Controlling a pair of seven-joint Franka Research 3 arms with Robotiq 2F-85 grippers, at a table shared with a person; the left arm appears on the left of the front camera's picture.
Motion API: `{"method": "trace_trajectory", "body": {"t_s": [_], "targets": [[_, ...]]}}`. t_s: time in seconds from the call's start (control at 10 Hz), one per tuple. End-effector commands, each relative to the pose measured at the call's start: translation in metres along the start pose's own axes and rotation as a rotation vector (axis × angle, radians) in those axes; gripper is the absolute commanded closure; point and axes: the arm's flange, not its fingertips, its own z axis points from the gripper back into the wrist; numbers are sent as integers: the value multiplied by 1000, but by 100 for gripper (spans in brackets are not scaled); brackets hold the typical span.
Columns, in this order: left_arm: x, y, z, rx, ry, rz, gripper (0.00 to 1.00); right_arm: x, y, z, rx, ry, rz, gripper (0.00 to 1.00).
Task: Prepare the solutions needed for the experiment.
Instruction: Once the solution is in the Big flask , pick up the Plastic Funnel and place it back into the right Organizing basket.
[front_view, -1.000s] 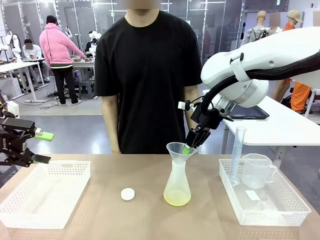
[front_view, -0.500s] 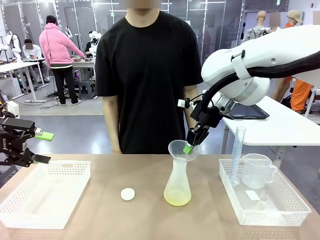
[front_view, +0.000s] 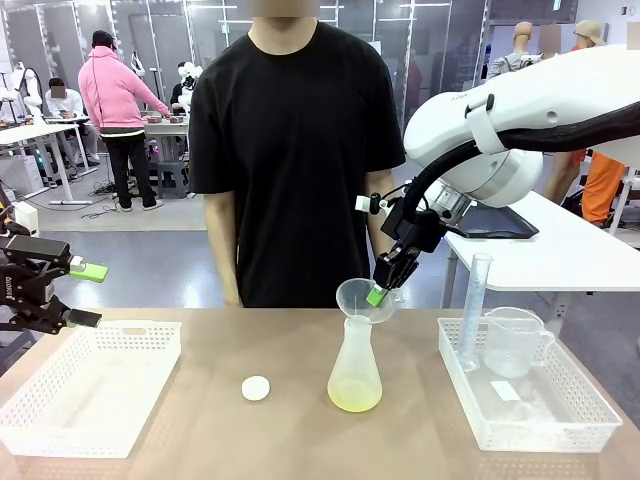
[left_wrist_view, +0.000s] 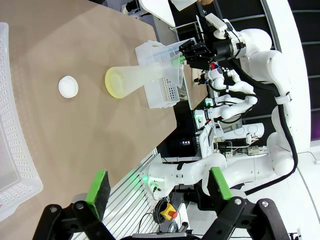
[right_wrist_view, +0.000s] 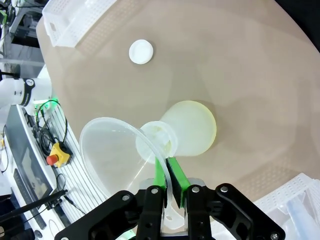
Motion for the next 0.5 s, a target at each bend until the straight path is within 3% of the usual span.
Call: {"method": "trace_trajectory", "body": {"t_s": [0.0, 0.4], "targets": [[2, -3, -1, -25, -8, 3, 0, -1, 9, 9, 9, -4, -19, 100], [2, -3, -1, -25, -8, 3, 0, 2, 27, 33, -15, -11, -2, 100]]}}
